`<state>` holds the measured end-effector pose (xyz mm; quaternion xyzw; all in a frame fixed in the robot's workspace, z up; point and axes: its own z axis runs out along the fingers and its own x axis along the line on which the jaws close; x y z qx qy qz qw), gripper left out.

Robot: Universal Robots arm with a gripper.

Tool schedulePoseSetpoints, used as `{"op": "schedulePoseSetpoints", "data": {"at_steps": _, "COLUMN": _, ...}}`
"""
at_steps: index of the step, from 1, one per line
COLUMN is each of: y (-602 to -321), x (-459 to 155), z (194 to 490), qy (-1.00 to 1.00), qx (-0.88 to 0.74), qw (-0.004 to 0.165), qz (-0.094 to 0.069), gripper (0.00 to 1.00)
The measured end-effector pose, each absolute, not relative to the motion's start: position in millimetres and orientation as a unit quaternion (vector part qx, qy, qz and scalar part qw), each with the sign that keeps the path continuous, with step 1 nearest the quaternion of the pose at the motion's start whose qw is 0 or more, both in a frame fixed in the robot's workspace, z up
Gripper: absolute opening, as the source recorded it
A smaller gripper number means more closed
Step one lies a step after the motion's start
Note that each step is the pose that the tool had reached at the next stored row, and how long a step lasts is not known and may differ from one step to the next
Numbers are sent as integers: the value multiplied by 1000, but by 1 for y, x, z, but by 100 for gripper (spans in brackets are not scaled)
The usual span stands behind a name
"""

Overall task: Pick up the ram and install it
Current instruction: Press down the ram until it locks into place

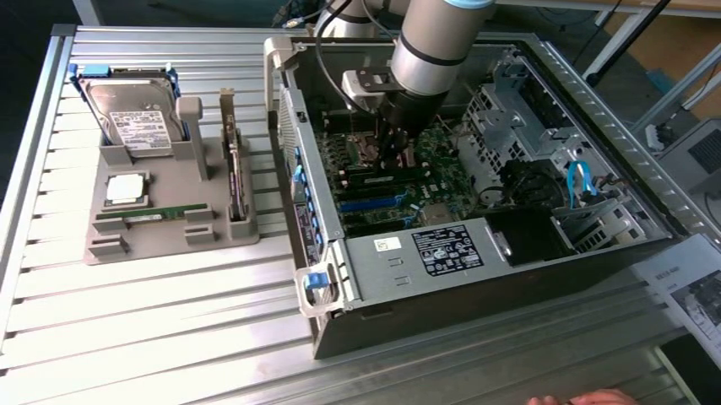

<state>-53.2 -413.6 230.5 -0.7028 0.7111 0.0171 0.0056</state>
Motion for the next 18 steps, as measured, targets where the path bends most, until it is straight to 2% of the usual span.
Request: {"op": "schedulePoseSetpoints", "data": {"at_steps": 18, "y": -414, "x": -53, "z": 229, "qy": 711, "qx": -703, "qw": 6, "qz": 17, "gripper": 10}}
